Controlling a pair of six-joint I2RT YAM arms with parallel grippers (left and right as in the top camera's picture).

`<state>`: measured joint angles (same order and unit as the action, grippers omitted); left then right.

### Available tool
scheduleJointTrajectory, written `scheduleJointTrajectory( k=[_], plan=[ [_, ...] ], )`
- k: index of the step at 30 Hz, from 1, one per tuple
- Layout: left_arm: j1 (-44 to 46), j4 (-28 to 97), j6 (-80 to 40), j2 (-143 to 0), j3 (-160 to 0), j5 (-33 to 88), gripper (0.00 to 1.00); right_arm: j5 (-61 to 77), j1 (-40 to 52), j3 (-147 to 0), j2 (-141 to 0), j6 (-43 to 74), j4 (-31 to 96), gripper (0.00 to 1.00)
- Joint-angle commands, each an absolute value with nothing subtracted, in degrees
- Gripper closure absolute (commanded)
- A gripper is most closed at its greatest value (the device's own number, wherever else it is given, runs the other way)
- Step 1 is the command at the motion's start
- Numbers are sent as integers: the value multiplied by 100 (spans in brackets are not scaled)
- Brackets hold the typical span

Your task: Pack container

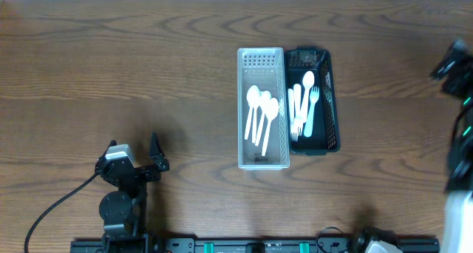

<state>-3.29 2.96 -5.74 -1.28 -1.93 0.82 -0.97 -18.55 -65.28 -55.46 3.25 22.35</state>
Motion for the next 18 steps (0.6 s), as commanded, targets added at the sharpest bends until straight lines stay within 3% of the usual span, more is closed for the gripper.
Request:
scheduleJointTrajectory(
  k=[1,8,18],
  plan=[
    [-357,412,-495,-134,-23,-67,2,-58,-1479,-5527,-4683,296,1601,1],
    [-357,410,-495,-134,-23,-67,2,54,-829,-3312,-2655,298,-130,1],
    [-357,410,-495,-134,-23,-67,2,357,-644,-1885,-1234,298,-550,1]
  ],
)
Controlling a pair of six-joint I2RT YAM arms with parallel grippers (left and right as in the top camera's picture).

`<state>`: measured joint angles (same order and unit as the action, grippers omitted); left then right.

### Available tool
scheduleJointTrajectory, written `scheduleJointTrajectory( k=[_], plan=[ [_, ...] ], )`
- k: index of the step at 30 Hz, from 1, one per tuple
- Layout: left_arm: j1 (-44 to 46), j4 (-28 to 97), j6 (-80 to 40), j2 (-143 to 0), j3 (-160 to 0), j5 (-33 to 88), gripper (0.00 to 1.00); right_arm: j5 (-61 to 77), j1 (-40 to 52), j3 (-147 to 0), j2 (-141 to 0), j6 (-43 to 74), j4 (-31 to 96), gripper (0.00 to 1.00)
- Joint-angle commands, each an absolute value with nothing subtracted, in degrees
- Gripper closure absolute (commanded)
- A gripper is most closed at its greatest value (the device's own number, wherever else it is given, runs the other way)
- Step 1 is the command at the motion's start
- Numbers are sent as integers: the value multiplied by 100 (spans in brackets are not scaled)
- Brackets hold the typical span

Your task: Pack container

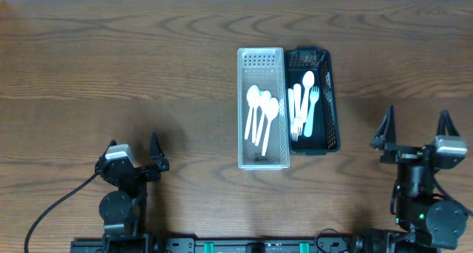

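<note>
A white slotted tray [260, 59] stands at mid-table with three white plastic spoons [263, 112] lying in it. Touching its right side is a black mesh basket [334, 131] holding white forks [297, 112] and one white spoon [309, 98]. My left gripper [134, 145] rests at the near left edge, open and holding nothing, far from both containers. At the near right my right gripper [414, 127] is also open and holds nothing, a little right of and nearer than the basket.
The wooden table [133, 68] carries only the two containers. A black cable [52, 208] trails from the left arm's base. The mounting rail [259, 245] runs along the near edge.
The right arm was raised at the far right edge of the view, mostly out of frame. Now it sits at the near right with its gripper open. The left arm and cutlery are unchanged.
</note>
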<state>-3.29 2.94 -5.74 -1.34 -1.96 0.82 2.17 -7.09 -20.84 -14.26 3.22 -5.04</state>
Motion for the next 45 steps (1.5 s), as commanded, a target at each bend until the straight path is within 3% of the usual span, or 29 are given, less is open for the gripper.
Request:
scheduleJointTrajectory(
  k=[1,24,33,45],
  plan=[
    [-357,410,-495,-134,-23,-67,2,373,-628,-1780,-1153,296,-572,1],
    [-357,410,-495,-134,-23,-67,2,370,-591,-47,-27,296,-749,1],
    [-357,410,-495,-134,-23,-67,2,373,-591,-30,-27,296,390,1],
    [-357,410,-495,-134,-23,-67,2,368,-593,-32,-32,314,390,1]
  ],
)
